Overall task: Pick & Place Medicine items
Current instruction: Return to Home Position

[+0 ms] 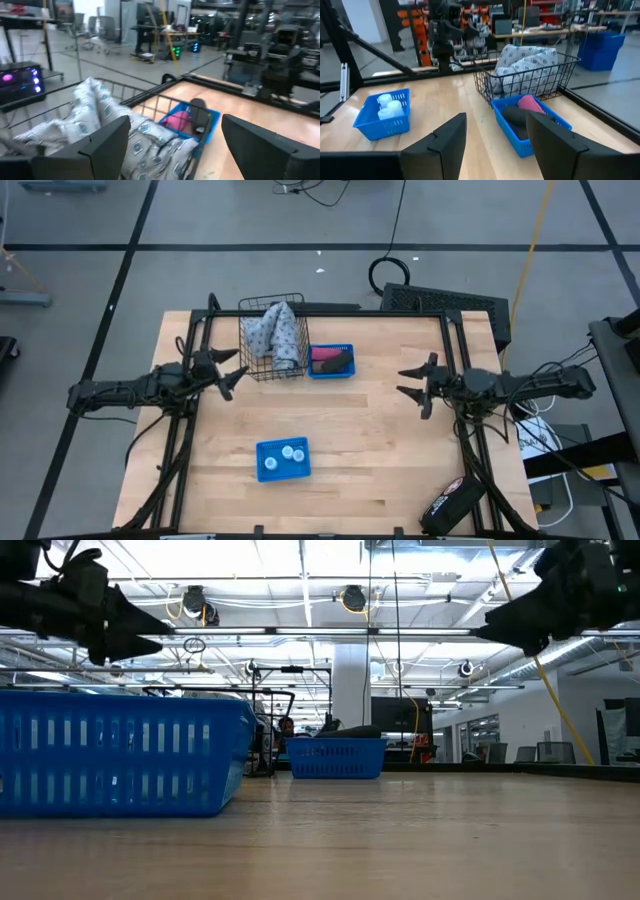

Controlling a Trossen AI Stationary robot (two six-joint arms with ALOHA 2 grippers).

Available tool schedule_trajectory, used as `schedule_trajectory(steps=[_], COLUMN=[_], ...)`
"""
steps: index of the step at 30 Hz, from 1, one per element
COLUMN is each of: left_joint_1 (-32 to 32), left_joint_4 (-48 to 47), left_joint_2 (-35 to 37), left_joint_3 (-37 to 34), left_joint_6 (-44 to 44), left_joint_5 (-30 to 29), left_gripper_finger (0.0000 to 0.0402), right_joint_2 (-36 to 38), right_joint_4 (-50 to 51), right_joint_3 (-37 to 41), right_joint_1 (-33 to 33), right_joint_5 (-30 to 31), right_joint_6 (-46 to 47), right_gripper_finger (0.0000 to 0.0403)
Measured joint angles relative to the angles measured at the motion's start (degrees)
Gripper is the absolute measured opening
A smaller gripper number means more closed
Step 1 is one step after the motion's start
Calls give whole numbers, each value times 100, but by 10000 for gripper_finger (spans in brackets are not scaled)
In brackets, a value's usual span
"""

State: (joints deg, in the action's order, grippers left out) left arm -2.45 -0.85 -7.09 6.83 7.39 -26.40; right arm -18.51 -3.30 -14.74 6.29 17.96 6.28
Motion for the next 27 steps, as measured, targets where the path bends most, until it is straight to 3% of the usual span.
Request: schedule_trajectory(steps=[10, 16, 27], left_joint_1=[-3, -3, -3], left_joint_4=[-622, -753, -671], left_joint_2=[-2, -2, -2], left_joint_3=[0, 0, -2], left_joint_6=[184, 327, 174], left_joint_5=[-41, -105, -107], left_gripper_finger=[324, 324, 324], right_joint_2=[799, 1001, 936], right_joint_4=[-587, -540, -506], right_joint_3=[928, 1029, 1040], right_joint_1=[-36, -24, -23], right_joint_5=[-21, -330, -308], right_joint_6=[-190, -322, -407], right_gripper_finger=[196, 196, 196])
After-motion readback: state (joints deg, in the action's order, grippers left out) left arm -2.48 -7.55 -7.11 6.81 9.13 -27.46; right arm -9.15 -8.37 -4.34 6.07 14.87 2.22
